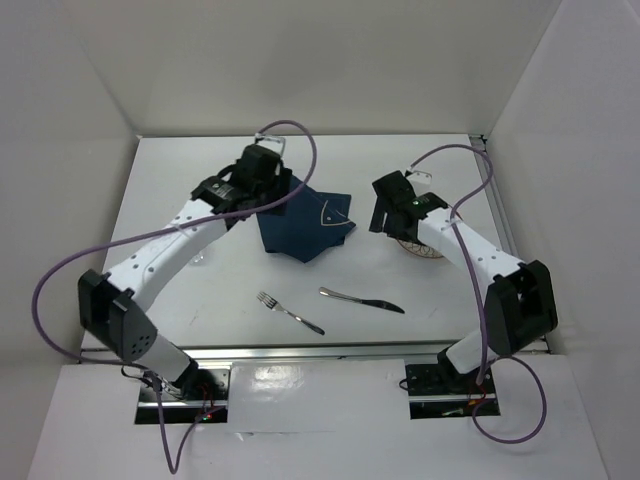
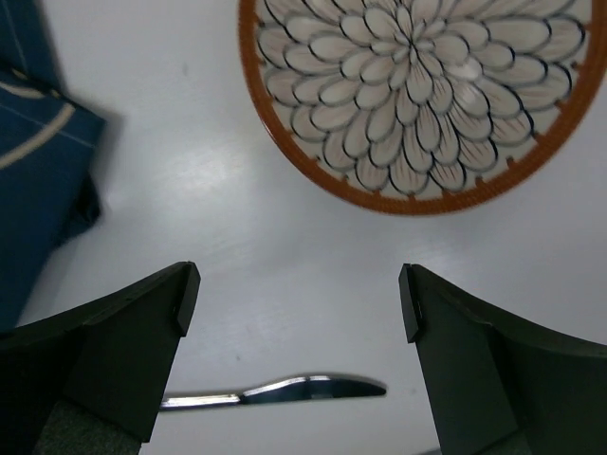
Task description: Set the dinner table for one person
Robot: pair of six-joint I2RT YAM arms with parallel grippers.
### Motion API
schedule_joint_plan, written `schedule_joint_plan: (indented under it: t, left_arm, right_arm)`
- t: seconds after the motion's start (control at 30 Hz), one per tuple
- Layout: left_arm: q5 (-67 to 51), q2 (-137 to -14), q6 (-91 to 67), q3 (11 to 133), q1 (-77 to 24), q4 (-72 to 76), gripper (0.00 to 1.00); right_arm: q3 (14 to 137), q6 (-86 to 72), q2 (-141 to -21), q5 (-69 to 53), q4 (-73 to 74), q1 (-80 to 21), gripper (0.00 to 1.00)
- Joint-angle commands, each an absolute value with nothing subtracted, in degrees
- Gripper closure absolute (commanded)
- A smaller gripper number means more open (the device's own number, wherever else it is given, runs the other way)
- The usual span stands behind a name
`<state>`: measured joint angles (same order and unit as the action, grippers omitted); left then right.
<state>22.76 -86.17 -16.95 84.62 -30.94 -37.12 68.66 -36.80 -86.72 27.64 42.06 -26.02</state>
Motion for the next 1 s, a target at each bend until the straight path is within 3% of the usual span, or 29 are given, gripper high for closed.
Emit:
schedule_joint_plan:
  t: [0.0, 0.13, 0.37, 0.43, 0.6, 0.67, 0.97]
  left_arm:
    - [19.4, -92.9, -19.2, 89.1, -36.3, -38.1, 0.28]
    - [19.4, -104.1, -19.7, 96.8, -40.2, -38.1, 0.51]
    - [14.3, -121.1, -21.1, 110.9, -42.6, -39.6, 0.55]
    - [16.8, -124.0, -20.0, 115.3, -44.9, -39.6, 0.44]
    - [20.0, -132.1, -16.1, 123.7, -46.8, -40.9, 0.32]
    - [22.1, -134.5, -16.1, 124.3, -47.5, -40.9, 0.19]
    - [28.9, -141.2, -11.8, 126.8, -47.5, -39.0, 0.23]
  right_arm:
    - [64.4, -40.3, -78.6, 28.7, 48.5, -26.8, 0.0]
    - [57.0, -38.2, -67.1, 21.4, 45.4, -26.8, 0.0]
    - [49.4, -40.6, -50.6, 11.4, 42.3, -26.8, 0.0]
    - [48.9, -43.0, -48.4, 11.4, 43.9, -26.8, 0.0]
    - [47.5, -45.4, -43.2, 11.3, 45.2, -26.8, 0.0]
    - [48.0, -46.8, -42.0, 11.8, 47.3, -26.8, 0.0]
    - [49.2, -51.2, -39.7, 9.9, 51.2, -26.8, 0.0]
